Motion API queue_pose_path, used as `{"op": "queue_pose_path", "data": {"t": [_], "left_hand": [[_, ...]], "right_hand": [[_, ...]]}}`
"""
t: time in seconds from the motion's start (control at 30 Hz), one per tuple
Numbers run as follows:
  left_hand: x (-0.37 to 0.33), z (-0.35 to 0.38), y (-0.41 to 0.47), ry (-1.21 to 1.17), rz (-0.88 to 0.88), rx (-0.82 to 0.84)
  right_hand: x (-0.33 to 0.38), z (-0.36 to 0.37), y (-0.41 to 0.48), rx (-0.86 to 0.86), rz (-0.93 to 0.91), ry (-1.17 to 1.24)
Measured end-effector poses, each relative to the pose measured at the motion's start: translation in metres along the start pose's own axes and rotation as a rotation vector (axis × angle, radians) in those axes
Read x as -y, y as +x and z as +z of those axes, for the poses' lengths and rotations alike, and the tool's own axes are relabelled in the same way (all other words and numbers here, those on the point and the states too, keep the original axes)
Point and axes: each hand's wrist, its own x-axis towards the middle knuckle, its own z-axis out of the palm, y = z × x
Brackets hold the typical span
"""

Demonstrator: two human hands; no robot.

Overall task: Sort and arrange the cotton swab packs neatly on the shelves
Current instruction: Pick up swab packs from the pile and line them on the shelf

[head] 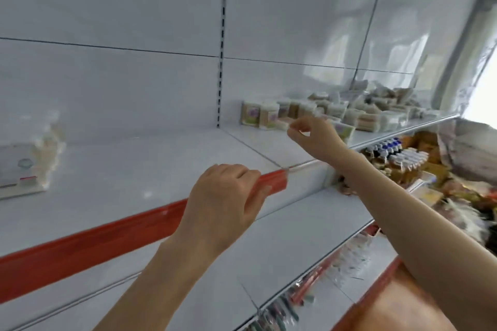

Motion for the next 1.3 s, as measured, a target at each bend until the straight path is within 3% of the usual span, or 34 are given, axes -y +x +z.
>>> {"op": "queue_pose_path", "data": {"t": [0.3,0.5,0.87,1.13,1.3], "left_hand": [[-0.116,0.157,0.113,-0.140,0.105,-0.021],[-0.161,0.238,0.166,-0.137,0.152,0.010],[-0.192,0.395,0.278,-0.153,0.101,-0.024],[-0.198,0.466,0.363,-0.115,0.052,0.039],[-0.186,0.488,0.391,0.004,-0.064,0.005]], "right_hand": [[-0.178,-0.114,0.028,-0.037,0.072,-0.089],[-0.269,-0.150,0.062,-0.064,0.084,-0.098],[-0.420,-0.179,0.172,-0.083,0.062,-0.112],[-0.520,-0.198,0.262,-0.102,0.079,-0.046],[-0.548,-0.183,0.334,-0.031,-0.078,-0.022]]}}
